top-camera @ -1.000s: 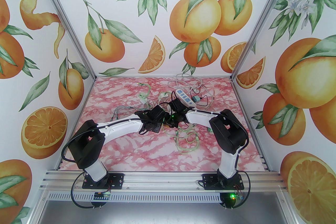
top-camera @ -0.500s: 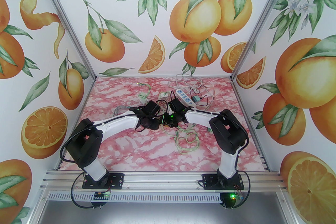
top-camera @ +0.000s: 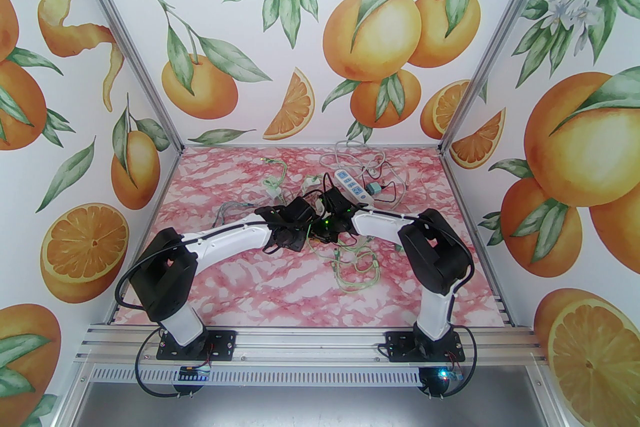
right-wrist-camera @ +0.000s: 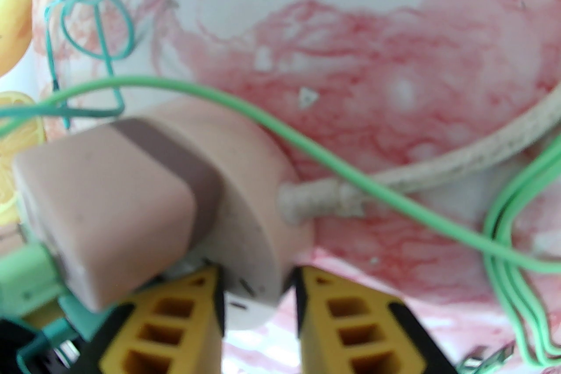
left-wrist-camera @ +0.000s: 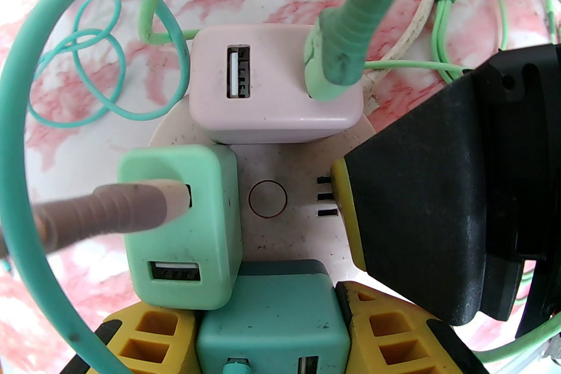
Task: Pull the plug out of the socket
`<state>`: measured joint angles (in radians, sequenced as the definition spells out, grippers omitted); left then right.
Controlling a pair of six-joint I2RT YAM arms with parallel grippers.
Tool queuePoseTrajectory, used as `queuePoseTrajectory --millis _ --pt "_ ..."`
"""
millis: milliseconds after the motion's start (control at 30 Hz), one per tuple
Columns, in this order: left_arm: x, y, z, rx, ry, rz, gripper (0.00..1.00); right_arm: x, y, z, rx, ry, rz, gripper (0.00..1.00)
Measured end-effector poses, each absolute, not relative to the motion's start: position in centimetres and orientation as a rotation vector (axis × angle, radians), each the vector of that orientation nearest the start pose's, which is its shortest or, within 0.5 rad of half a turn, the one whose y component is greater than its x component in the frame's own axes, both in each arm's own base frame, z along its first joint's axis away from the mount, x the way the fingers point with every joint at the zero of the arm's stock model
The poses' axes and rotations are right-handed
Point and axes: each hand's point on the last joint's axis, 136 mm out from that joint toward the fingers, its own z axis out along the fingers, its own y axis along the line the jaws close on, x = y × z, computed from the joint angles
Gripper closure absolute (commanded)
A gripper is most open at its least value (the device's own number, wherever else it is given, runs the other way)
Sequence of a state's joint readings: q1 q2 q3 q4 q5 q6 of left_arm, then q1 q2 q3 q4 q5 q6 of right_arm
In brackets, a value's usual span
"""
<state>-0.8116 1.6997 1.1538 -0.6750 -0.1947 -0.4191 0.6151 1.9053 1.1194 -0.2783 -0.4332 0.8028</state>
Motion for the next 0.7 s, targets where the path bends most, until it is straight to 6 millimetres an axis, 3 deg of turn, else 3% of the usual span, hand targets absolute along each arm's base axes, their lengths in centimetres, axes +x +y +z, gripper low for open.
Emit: queuePoseTrajectory --millis 133,233,400,533,700 --pt "28.7 -24.5 7.4 0.407 2.752 -0.153 0.76 31.3 30.9 3.0 0.106 2.88 0.952 0.71" --pt "29.2 -24.1 8.8 0.333 2.765 -0.247 0.76 31.3 30.9 3.0 0.102 2.876 0.937 0.71" --pt "29.7 -25.2 10.9 0.322 2.729 -0.346 0.76 31.4 30.9 2.9 0.102 2.872 0.931 0.71" --pt "29.6 -25.1 11.0 0.334 2.725 -0.331 0.76 31.4 30.9 2.9 0.101 2.872 0.93 0.71" --pt "29.4 -23.4 11.5 0.368 2.722 -0.215 0.76 31.4 30.9 2.9 0.102 2.872 0.929 0.71"
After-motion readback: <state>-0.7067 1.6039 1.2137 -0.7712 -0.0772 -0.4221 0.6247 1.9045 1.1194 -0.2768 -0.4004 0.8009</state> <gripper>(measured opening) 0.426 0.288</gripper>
